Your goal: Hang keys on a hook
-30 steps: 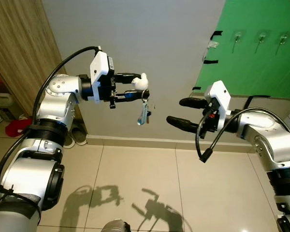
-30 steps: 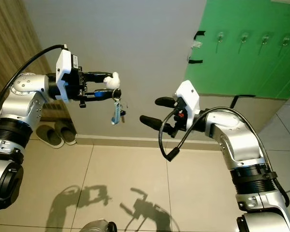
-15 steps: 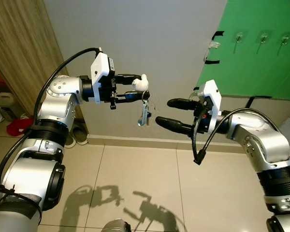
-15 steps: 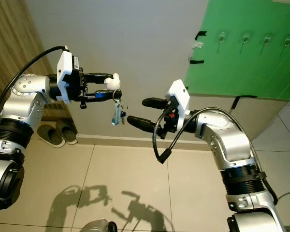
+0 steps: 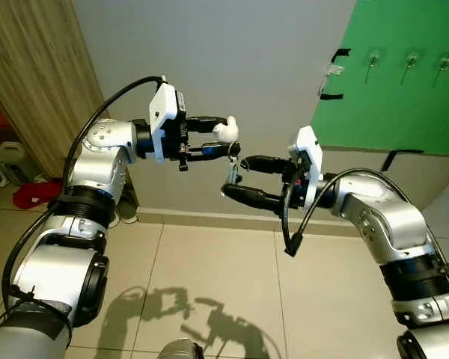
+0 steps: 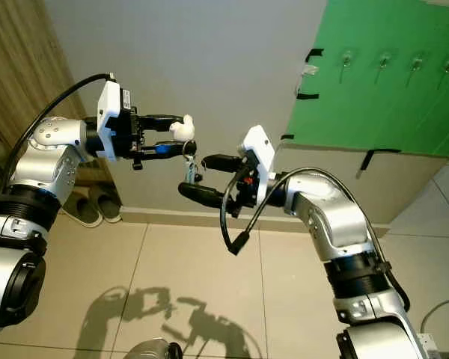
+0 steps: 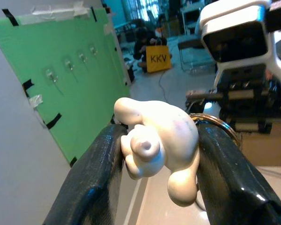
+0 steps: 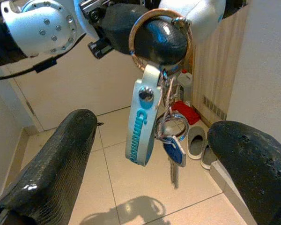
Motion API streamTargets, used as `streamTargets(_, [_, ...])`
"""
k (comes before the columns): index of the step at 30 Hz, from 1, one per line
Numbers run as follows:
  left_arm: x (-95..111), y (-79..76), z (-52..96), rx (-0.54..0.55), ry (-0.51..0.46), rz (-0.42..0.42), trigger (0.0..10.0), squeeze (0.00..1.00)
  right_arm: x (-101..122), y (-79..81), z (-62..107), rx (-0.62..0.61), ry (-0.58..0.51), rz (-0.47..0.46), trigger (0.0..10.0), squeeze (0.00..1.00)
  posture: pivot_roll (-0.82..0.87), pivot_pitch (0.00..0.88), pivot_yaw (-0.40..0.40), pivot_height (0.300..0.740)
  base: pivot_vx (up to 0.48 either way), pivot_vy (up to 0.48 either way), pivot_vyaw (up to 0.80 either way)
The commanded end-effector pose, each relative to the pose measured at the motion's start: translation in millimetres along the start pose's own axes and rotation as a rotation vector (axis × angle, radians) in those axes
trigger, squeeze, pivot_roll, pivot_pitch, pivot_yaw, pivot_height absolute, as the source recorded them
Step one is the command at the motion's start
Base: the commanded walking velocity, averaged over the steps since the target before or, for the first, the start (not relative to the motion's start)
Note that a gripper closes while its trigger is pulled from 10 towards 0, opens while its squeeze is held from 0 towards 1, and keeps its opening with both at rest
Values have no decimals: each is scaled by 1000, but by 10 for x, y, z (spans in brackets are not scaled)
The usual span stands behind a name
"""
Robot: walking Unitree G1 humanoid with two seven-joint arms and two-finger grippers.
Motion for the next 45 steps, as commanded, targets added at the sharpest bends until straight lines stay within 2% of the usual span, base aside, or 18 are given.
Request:
streamTargets(1, [182,-2,-113,-33,-33,-55,10000,0,35,-17,-58,-2,-2,17,10000,0,13,0,20,740,0,0,0])
streamTargets(5, [158,-53,-171,-59,-27,-65,10000,0,9,-50,-102,-28,-2,24,10000,0,13,0,21,740,0,0,0])
streamTargets(6, [153,-55,-174,-60,-27,-64,10000,0,10,-64,-103,-37,-5,24,2902,0,13,0,20,740,0,0,0])
streamTargets(7, [153,-55,-174,-60,-27,-64,10000,0,10,-64,-103,-37,-5,24,2902,0,13,0,20,740,0,0,0])
streamTargets(8, [151,-56,-174,-59,-27,-63,10000,0,17,-74,-102,-45,-10,22,0,0,13,0,20,740,0,0,0])
streamTargets(37, [72,-36,-135,-3,-13,-26,10000,0,91,-133,-40,-84,-67,9,0,0,10,0,16,740,0,0,0])
streamTargets(43, [19,-12,-138,43,20,-24,10000,0,102,-133,-33,-84,-69,12,0,0,12,0,15,740,0,0,0])
streamTargets(45, [-59,-20,-120,36,61,-7,10000,0,94,-127,-32,-84,-69,10,0,0,13,0,16,740,0,0,0])
Point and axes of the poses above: a point about 5 cm out from each wrist's last joint towards the gripper, its own z axis pointing back from the gripper into the wrist, its own x axis along the axis of the wrist's last joint, y = z × x, the point moved 3 cm from there along -z, pointing out of the wrist towards the gripper, and after that the axes turned 7 degrees about z, right-handed, at the moved point
